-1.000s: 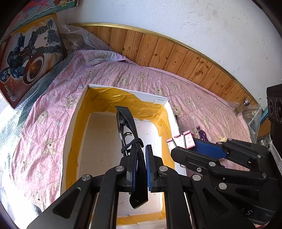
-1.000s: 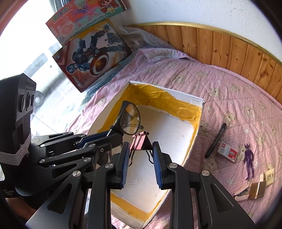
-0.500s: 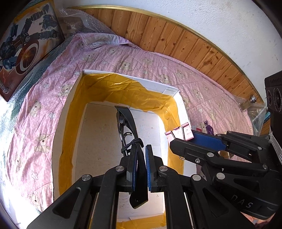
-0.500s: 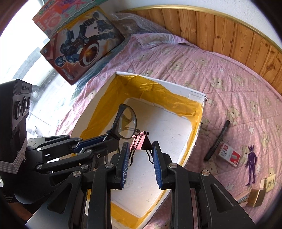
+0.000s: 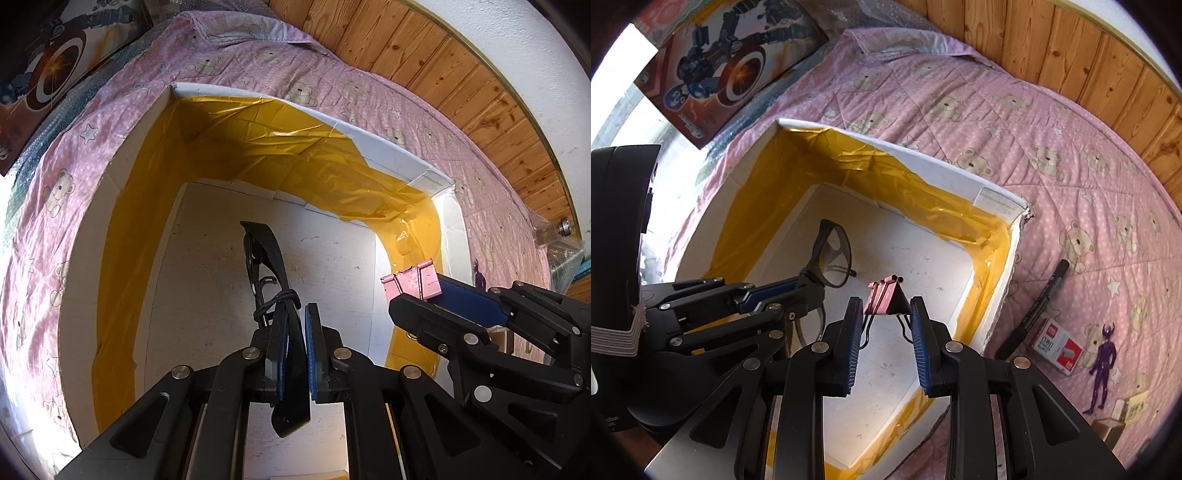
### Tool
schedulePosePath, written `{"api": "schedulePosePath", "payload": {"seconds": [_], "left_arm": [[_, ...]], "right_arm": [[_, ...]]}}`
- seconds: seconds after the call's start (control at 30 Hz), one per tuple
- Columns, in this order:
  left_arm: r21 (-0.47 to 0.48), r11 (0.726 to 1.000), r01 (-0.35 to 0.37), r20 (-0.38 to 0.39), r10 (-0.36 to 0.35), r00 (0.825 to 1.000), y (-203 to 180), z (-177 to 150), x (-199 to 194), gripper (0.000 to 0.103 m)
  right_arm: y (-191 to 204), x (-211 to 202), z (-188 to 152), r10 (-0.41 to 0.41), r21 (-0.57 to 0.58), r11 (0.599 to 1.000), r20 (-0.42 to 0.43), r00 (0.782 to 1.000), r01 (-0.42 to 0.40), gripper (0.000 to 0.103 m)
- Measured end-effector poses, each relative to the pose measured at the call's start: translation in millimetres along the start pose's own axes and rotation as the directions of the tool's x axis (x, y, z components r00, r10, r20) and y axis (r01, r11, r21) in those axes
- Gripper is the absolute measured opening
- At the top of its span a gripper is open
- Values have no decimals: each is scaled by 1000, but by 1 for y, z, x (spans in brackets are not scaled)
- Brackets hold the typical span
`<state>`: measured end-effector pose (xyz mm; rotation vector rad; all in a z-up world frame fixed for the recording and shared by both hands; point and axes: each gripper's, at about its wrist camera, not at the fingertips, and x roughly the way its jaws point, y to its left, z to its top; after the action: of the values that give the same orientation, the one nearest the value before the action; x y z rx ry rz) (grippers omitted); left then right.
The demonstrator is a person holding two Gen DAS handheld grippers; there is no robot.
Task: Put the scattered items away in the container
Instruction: 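Open the left tool to drop the glasses while the right tool releases the clip into the box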
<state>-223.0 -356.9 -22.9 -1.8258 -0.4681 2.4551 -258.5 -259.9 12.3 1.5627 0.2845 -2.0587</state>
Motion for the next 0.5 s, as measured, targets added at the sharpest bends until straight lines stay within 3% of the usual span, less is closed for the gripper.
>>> {"api": "schedulePosePath", "payload": {"seconds": [0.5], "left_arm": [[-20, 999, -31, 66, 32, 997, 13, 31, -1, 9]], "right_arm": [[5, 31, 23, -70, -83, 995, -82, 994, 63, 28]]}}
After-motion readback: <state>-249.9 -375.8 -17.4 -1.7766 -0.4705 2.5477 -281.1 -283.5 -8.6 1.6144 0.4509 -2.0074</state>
